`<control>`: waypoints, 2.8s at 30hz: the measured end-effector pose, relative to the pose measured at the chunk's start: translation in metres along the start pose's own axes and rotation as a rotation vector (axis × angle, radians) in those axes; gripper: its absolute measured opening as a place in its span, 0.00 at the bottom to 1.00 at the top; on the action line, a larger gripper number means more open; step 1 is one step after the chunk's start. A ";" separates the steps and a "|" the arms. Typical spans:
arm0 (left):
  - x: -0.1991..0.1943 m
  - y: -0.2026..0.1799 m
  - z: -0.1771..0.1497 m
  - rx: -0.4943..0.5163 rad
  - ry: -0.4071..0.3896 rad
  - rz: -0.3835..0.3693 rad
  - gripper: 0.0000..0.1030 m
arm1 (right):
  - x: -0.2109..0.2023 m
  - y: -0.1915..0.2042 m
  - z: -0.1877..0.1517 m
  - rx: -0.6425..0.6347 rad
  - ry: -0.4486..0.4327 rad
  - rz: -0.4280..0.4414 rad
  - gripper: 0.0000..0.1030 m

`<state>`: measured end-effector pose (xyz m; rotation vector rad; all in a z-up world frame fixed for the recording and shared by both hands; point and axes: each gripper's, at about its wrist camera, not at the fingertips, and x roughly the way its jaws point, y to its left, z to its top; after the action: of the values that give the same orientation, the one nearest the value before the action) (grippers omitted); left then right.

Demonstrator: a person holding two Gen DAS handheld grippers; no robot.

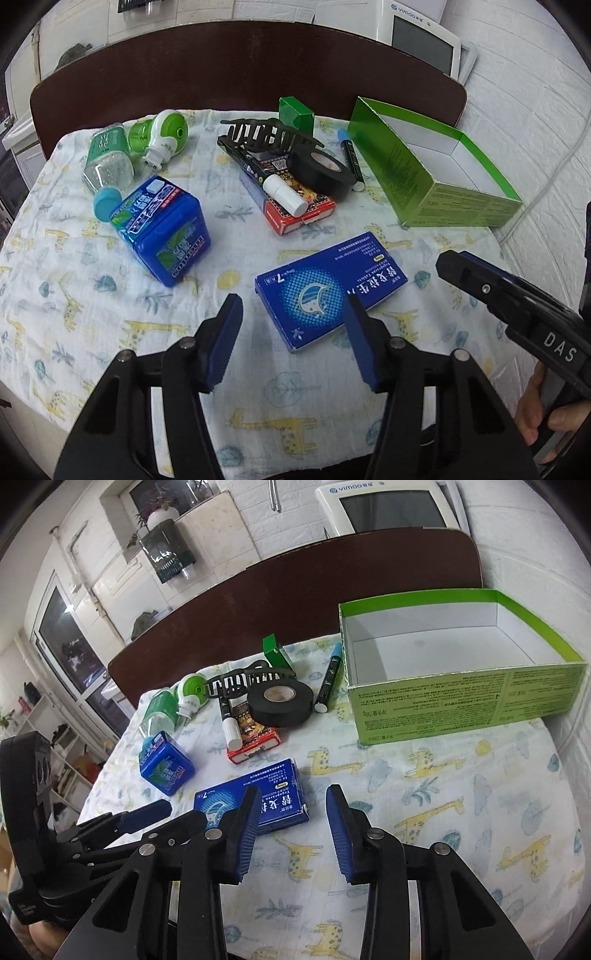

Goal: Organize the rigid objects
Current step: 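Reach the left tool to the blue medicine box and grasp it, then carry the blue box into the green box and open the left tool, then move the left tool back and grasp the blue cube box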

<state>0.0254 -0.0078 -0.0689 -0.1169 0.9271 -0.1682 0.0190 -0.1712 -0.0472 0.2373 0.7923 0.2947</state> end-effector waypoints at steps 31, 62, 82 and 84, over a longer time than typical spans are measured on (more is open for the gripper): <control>-0.001 -0.017 0.044 0.086 -0.057 -0.044 0.44 | 0.025 0.005 0.026 -0.030 0.095 0.077 0.37; 0.119 -0.205 0.201 0.330 -0.011 -0.221 0.42 | -0.015 -0.191 0.154 0.184 -0.168 -0.149 0.37; 0.065 -0.164 0.192 0.366 -0.031 -0.218 0.62 | -0.031 -0.151 0.147 0.133 -0.199 -0.193 0.37; 0.050 -0.155 0.189 0.375 -0.035 -0.215 0.62 | -0.040 -0.138 0.145 0.116 -0.216 -0.187 0.37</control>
<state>0.1924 -0.1639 0.0306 0.1284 0.8324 -0.5338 0.1211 -0.3287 0.0342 0.2964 0.6134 0.0450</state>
